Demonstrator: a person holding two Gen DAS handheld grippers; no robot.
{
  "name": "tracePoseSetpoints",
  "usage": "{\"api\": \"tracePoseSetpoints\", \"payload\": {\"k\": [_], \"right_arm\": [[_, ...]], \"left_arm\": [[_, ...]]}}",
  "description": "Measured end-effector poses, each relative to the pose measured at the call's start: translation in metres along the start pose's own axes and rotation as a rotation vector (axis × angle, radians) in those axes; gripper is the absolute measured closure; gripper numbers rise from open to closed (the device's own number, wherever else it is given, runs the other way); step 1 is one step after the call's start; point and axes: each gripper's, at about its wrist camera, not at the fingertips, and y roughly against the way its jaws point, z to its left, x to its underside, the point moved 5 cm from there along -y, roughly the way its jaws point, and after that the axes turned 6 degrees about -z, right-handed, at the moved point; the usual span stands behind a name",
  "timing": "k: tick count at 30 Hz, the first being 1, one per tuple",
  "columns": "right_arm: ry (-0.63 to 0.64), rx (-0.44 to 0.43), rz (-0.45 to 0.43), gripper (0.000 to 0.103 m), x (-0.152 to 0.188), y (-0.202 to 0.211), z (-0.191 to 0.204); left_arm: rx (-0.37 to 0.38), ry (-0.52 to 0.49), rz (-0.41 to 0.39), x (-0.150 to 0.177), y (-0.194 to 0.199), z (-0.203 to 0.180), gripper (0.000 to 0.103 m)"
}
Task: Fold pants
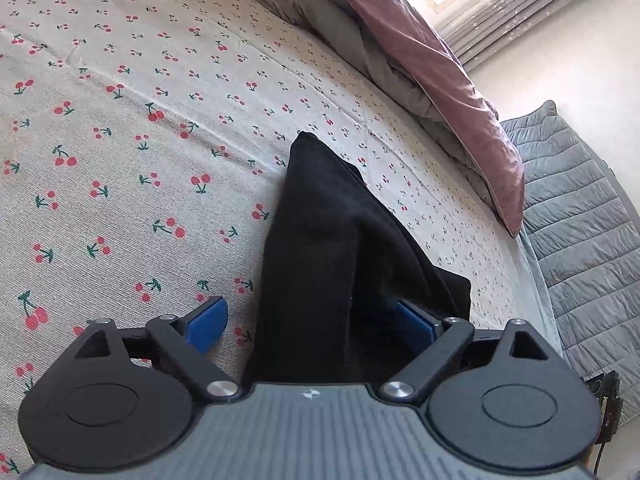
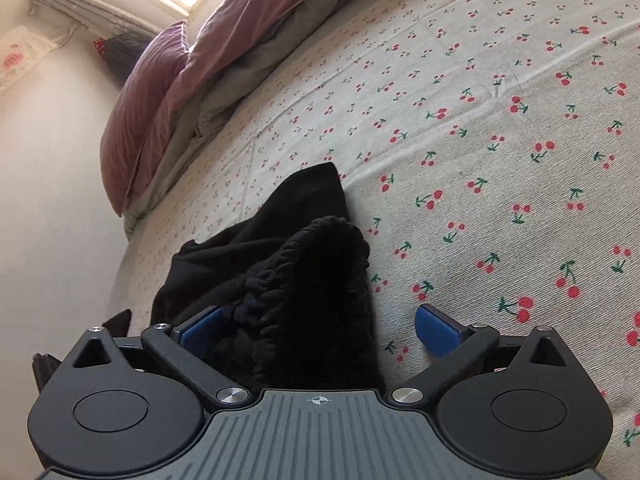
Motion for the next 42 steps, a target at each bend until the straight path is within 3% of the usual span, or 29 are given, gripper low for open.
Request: {"api": "tracePoseSetpoints", "payload": {"k": [2,4,5,6,7,9,10,13,16,19,23,26,29,31,34,38,42], "right_arm": [[0.007,-0.037,0.057,0.001,0.009,-0.013,0.007],[0.097,-0.001,0.042,0.000,0.019,-0.023,0.017],[0.118,0.010,0.031,0.000,0.020,-0.024,0.020],[0.124,0.022,0.011,0.003,0.021,-0.026,0.022],[0.119,0.034,-0.010,0.012,0.021,-0.026,0.023],[0.138,0.064,-0.031,0.030,0.021,-0.025,0.026],[0.144,0.069,-0.034,0.041,0.020,-0.024,0.028],[0.179,0.073,-0.061,0.059,0.020,-0.019,0.038],[0.224,0.051,-0.112,0.066,0.013,-0.013,0.053],[0.256,0.029,-0.161,0.067,-0.004,-0.011,0.068],[0.302,0.015,-0.207,0.067,-0.037,-0.023,0.087],[0.317,0.010,-0.192,0.066,-0.055,-0.051,0.091],[0.323,0.056,-0.122,0.064,-0.056,-0.095,0.078],[0.309,0.075,-0.094,0.053,-0.053,-0.111,0.064],[0.240,0.041,-0.079,0.046,-0.056,-0.111,0.054],[0.252,0.060,-0.071,0.034,-0.052,-0.108,0.054],[0.263,0.102,-0.074,0.027,-0.053,-0.101,0.065]], "left_arm": [[0.034,0.005,0.007,0.001,-0.004,-0.002,0.013],[0.049,-0.008,0.016,0.004,-0.009,-0.005,0.014],[0.040,-0.029,0.015,0.005,-0.012,-0.007,0.022],[0.016,-0.067,0.014,0.007,-0.014,-0.011,0.041],[-0.030,-0.105,0.007,0.008,-0.015,-0.012,0.049],[-0.043,-0.138,-0.006,0.009,-0.014,-0.015,0.069],[-0.033,-0.129,-0.010,0.007,-0.012,-0.016,0.071],[-0.026,-0.156,-0.043,0.004,-0.006,-0.023,0.074],[0.000,-0.183,-0.100,-0.004,0.002,-0.035,0.075],[0.039,-0.221,-0.170,-0.025,0.007,-0.049,0.075],[0.020,-0.215,-0.197,-0.055,-0.006,-0.050,0.075],[-0.046,-0.238,-0.197,-0.068,-0.027,-0.041,0.074],[-0.135,-0.224,-0.139,-0.070,-0.056,-0.020,0.073],[-0.146,-0.203,-0.129,-0.069,-0.065,-0.011,0.072],[-0.140,-0.179,-0.124,-0.070,-0.062,-0.007,0.069],[-0.166,-0.166,-0.126,-0.071,-0.058,-0.004,0.053],[-0.191,-0.132,-0.166,-0.081,-0.040,-0.004,0.047]]}}
